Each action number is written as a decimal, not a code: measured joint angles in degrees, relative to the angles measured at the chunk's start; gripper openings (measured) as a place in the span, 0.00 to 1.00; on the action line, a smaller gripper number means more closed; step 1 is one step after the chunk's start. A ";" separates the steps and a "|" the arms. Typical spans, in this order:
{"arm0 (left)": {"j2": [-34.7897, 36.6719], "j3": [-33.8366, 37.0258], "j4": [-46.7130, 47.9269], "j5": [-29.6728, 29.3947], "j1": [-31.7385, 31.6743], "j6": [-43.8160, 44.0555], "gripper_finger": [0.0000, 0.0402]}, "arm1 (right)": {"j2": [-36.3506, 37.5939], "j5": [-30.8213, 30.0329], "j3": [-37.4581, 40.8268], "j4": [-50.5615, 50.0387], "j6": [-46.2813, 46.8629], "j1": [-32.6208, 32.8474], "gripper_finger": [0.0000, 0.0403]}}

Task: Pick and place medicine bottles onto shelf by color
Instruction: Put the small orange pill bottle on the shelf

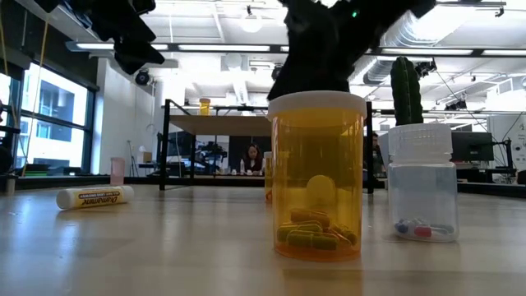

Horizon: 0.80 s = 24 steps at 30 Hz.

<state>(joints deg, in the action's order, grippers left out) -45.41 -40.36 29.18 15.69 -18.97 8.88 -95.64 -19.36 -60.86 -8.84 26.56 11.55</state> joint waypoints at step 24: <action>0.00 0.00 0.16 -0.90 -0.01 0.15 0.51 | -10.37 -3.37 -0.02 5.43 3.33 -0.25 0.57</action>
<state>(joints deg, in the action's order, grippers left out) -45.41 -40.36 29.34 14.79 -18.98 9.04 -106.01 -22.73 -60.88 -3.41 29.89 11.30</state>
